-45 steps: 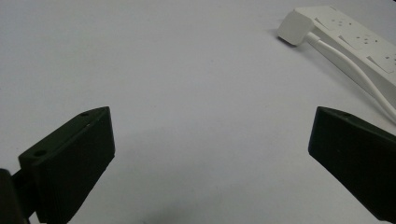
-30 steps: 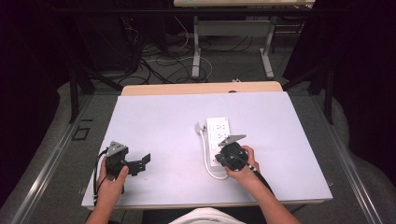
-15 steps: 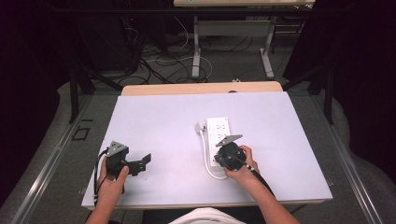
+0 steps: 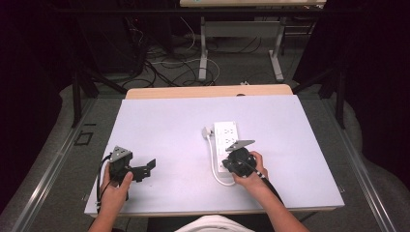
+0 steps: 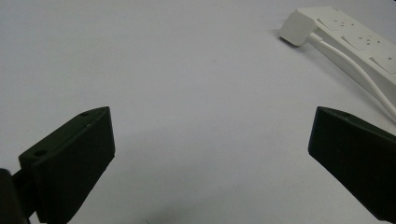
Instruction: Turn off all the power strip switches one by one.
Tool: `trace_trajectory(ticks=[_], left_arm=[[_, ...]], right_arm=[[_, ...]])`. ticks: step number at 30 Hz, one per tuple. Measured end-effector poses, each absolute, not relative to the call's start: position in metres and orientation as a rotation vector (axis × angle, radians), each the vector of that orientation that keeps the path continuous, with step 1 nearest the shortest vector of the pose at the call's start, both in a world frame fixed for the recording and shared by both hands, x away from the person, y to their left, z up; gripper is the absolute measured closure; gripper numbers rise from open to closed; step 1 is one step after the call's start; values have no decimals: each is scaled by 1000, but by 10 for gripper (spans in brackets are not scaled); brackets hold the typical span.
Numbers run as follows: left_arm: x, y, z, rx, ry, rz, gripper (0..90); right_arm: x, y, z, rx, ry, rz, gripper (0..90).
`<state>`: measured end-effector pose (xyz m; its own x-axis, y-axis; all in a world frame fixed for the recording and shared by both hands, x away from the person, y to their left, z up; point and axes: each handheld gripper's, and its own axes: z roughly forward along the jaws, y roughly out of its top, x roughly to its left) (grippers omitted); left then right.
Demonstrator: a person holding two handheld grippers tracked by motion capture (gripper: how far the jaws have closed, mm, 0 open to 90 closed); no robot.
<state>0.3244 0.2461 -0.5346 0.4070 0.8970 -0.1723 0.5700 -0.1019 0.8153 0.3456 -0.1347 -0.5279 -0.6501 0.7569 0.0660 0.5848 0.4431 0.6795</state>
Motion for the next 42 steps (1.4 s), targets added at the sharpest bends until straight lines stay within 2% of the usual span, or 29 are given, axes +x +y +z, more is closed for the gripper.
trace_trajectory(ticks=[42], left_arm=[[325, 247, -535, 1786, 1276, 465, 5]], right_arm=[[377, -136, -509, 1234, 2397, 1040, 900]])
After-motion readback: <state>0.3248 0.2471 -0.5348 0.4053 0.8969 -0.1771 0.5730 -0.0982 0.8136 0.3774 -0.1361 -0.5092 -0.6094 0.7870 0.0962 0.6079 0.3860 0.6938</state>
